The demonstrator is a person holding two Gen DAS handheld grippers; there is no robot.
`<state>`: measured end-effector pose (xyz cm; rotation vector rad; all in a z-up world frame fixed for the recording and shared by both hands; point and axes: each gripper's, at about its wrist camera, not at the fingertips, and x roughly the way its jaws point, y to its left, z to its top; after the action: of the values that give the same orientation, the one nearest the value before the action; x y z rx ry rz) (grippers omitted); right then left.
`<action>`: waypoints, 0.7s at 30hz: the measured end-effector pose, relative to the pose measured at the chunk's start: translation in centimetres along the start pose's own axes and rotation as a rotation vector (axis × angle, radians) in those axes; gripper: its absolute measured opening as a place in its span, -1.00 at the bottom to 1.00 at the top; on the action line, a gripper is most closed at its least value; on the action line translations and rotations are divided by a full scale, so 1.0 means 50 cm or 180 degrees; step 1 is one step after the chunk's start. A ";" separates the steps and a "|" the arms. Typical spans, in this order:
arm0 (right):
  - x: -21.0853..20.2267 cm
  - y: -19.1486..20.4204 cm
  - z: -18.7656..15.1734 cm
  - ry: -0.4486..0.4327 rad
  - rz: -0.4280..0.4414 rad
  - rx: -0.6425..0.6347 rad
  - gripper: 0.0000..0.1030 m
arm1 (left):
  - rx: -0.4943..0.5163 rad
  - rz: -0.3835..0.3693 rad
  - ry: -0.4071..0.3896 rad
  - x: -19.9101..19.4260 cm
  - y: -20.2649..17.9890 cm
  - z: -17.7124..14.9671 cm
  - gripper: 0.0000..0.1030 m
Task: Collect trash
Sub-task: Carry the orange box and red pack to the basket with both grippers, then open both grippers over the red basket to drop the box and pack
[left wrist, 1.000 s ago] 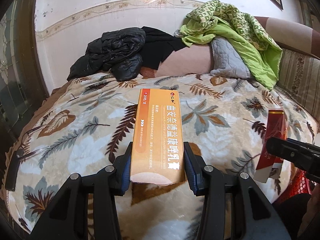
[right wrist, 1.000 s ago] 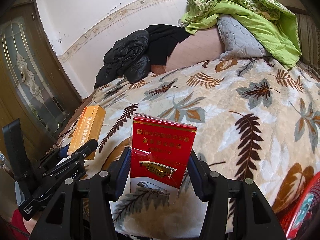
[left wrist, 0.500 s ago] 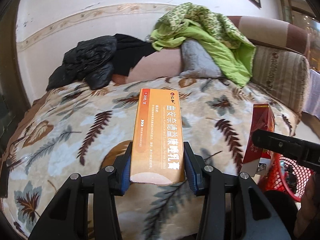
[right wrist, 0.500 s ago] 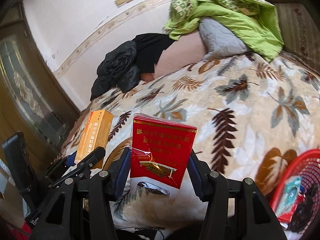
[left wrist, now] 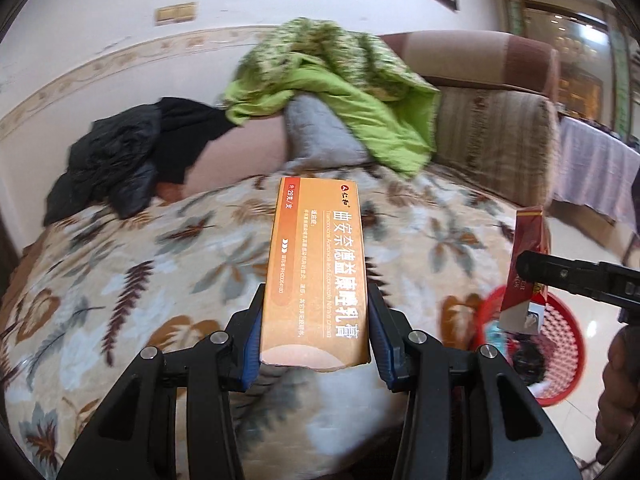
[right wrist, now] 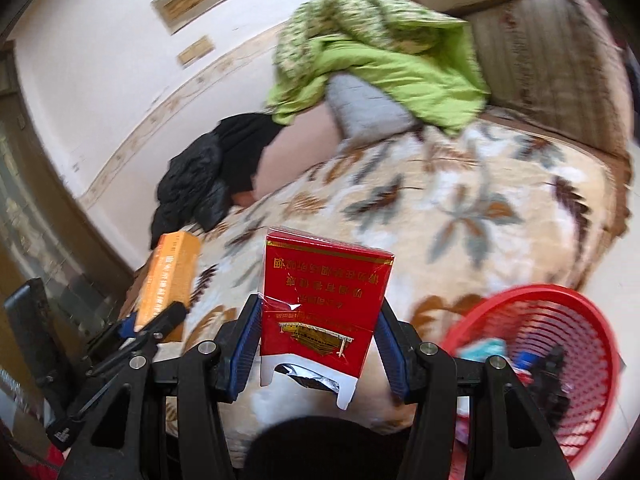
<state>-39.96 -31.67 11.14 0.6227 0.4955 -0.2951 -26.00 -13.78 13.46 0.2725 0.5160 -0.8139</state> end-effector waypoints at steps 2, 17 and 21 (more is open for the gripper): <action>-0.027 -0.038 -0.002 -0.0032 -0.0151 0.0094 0.13 | 0.0061 -0.0150 0.0029 0.005 -0.029 0.006 -0.14; -0.132 -0.226 -0.019 -0.0108 -0.0729 0.0587 0.17 | 0.0401 -0.1503 0.0831 0.093 -0.278 0.006 -0.14; -0.134 -0.254 -0.022 -0.0072 -0.0809 0.0708 0.23 | 0.0519 -0.1589 0.0925 0.115 -0.327 -0.002 0.22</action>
<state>-51.14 -40.06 7.75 0.7725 0.5248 -0.6034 -35.00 -28.14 9.67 0.4243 0.8089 -1.3152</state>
